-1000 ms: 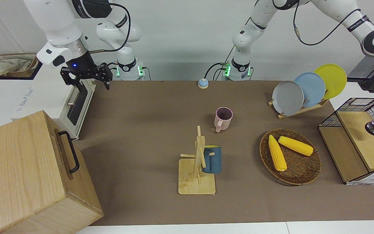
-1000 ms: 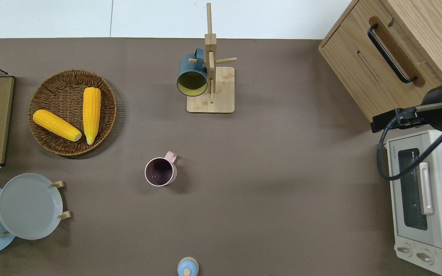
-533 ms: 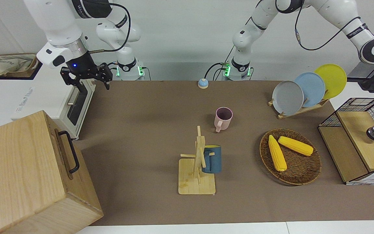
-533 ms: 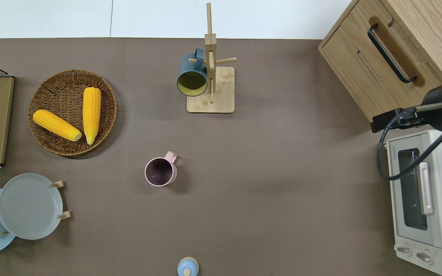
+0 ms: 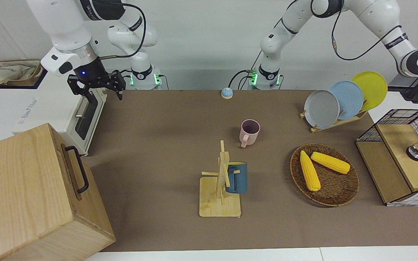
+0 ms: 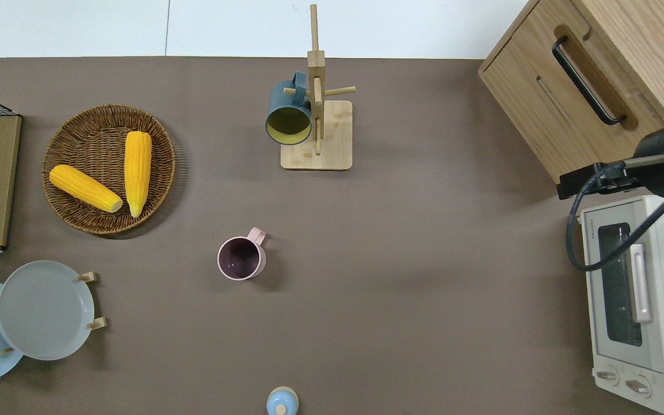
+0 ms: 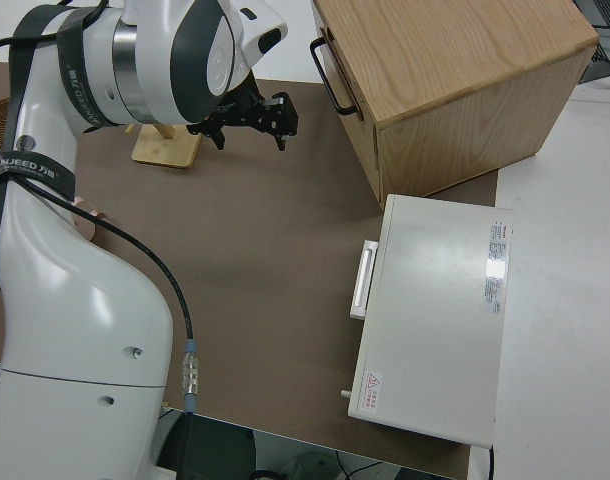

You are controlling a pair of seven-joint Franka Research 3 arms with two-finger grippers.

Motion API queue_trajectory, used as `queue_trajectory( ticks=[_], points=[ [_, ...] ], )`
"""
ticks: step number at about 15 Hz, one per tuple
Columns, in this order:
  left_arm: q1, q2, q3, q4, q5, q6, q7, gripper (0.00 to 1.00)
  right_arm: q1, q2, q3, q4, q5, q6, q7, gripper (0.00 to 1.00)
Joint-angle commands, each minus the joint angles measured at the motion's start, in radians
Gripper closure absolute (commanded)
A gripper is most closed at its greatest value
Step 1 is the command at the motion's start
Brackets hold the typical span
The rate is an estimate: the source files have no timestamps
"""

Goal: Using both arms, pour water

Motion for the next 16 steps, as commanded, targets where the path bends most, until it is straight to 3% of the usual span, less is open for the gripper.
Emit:
queue_trajectory(
  ticks=[1,3,7,13,16],
  points=[
    [0.004,0.018,-0.008,0.036,-0.015,0.004,0.012,0.0,-0.008,-0.013,0.003,-0.009,0.008,-0.003,-0.022,0.009],
    [0.007,0.003,-0.004,0.036,0.035,-0.033,-0.059,0.0,-0.008,-0.013,0.003,-0.011,0.008,-0.003,-0.022,0.009],
    [0.01,-0.07,-0.005,0.051,0.374,-0.233,-0.281,0.0,-0.008,-0.013,0.003,-0.011,0.008,-0.003,-0.022,0.009],
    [0.015,-0.121,0.033,0.091,0.391,-0.497,-0.321,0.0,-0.008,-0.013,0.003,-0.011,0.008,-0.003,-0.022,0.009],
    [0.004,-0.167,0.03,0.108,0.489,-0.625,-0.353,0.0,-0.008,-0.013,0.003,-0.011,0.008,-0.003,-0.022,0.009]
  ],
)
